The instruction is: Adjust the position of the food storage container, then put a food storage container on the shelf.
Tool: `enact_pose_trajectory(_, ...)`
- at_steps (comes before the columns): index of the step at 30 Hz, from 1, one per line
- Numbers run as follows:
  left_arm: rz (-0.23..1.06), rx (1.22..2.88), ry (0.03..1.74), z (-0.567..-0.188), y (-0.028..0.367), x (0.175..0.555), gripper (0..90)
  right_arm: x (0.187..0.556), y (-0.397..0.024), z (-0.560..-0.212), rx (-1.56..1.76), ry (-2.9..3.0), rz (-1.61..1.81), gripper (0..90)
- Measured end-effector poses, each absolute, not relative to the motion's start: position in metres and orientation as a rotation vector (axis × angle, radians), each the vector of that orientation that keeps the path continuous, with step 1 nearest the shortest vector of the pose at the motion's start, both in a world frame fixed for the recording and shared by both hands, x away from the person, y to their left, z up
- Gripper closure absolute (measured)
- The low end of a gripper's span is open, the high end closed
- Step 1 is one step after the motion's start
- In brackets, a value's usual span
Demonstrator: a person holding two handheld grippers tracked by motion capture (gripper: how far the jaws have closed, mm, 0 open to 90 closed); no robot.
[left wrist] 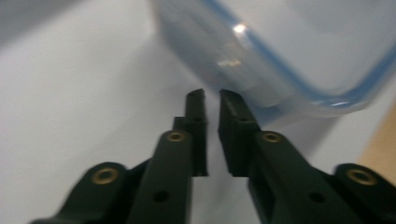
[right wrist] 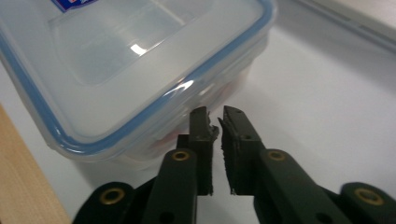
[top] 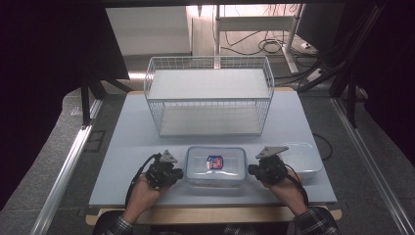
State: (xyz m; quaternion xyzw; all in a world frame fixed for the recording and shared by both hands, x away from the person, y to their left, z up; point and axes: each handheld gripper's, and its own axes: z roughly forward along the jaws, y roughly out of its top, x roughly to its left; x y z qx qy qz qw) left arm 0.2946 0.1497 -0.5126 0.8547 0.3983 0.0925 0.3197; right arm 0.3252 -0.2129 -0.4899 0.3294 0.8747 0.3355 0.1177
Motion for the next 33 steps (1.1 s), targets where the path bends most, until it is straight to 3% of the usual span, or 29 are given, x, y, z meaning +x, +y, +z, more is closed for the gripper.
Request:
enact_pose_trajectory(1, 0.265, 2.244, 1.052, -0.513, 0.153, 0.294, 76.0, 0.325, -0.213, -0.490, 0.964, 2.559, 0.982, 80.1)
enact_pose_trajectory(2, 0.294, 2.220, 1.054, -0.512, 0.161, 0.294, 67.6, 0.325, -0.216, -0.486, 0.964, 2.534, 0.996, 76.0)
enact_pose_trajectory(5, 0.332, 2.195, 1.043, -0.511, 0.167, 0.292, 58.8, 0.325, -0.220, -0.483, 0.969, 2.505, 1.012, 71.6)
enact_pose_trajectory(7, 0.365, 2.171, 1.012, -0.508, 0.171, 0.290, 46.3, 0.325, -0.224, -0.480, 0.973, 2.481, 1.020, 66.4)
enact_pose_trajectory(8, 0.369, 2.158, 1.011, -0.508, 0.173, 0.289, 36.0, 0.325, -0.227, -0.479, 0.974, 2.460, 1.033, 59.5)
enact_pose_trajectory(9, 0.366, 2.147, 1.004, -0.507, 0.175, 0.289, 36.0, 0.325, -0.227, -0.479, 0.974, 2.460, 1.033, 59.5)
enact_pose_trajectory(12, 0.307, 2.114, 1.021, -0.507, 0.181, 0.291, 24.1, 0.327, -0.230, -0.479, 0.986, 2.445, 1.066, 43.4)
enact_pose_trajectory(22, 0.363, 2.100, 1.011, -0.508, 0.181, 0.292, 7.7, 0.330, -0.232, -0.476, 0.973, 2.409, 1.106, 25.1)
enact_pose_trajectory(28, 0.451, 2.082, 0.952, -0.507, 0.185, 0.292, 6.3, 0.331, -0.234, -0.473, 0.987, 2.375, 1.171, 17.7)
enact_pose_trajectory(33, 0.400, 2.049, 0.973, -0.504, 0.187, 0.294, 5.6, 0.331, -0.232, -0.471, 0.971, 2.388, 1.215, 12.2)
